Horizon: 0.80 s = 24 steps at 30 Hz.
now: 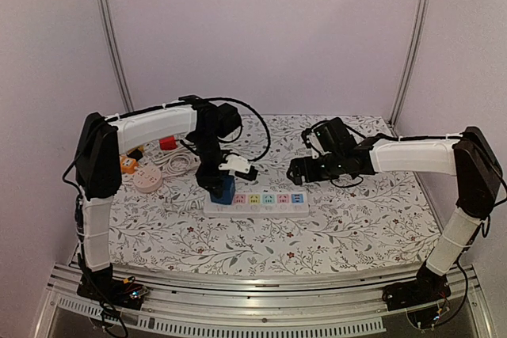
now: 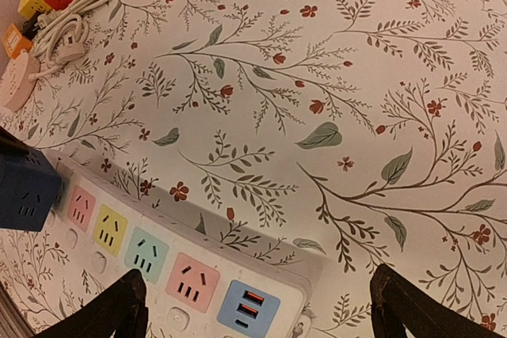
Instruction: Insert the plug
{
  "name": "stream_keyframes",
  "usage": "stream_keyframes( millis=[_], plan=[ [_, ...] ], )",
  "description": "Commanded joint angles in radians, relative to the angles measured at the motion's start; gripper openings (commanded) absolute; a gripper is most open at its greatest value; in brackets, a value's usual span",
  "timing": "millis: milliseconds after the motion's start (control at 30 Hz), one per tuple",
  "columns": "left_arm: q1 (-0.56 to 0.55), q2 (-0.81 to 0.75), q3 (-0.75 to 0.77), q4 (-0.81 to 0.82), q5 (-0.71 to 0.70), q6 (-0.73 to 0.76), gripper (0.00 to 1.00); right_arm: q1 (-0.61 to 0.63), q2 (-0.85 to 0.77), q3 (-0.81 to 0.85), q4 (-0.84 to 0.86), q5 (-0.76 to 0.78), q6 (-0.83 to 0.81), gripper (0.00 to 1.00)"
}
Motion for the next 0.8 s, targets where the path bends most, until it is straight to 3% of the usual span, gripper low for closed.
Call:
stream_keyframes(
  millis=[0, 533, 767],
  plan=[
    [0.011, -0.027, -0.009, -0.013, 0.007, -0.032, 0.0, 0.001, 0.016, 0.033, -0.009, 0.012, -0.013, 0.96],
    [-0.014, 0.002, -0.023, 0.061, -0.059, -0.097, 0.0, 0.001, -0.022, 0.019, -0.008, 0.027, -0.048, 0.96],
    [-0.043, 0.002, -0.025, -0.005, -0.046, -0.097, 0.0, 0.001, -0.034, 0.021, -0.009, 0.029, -0.064, 0.96]
  ],
)
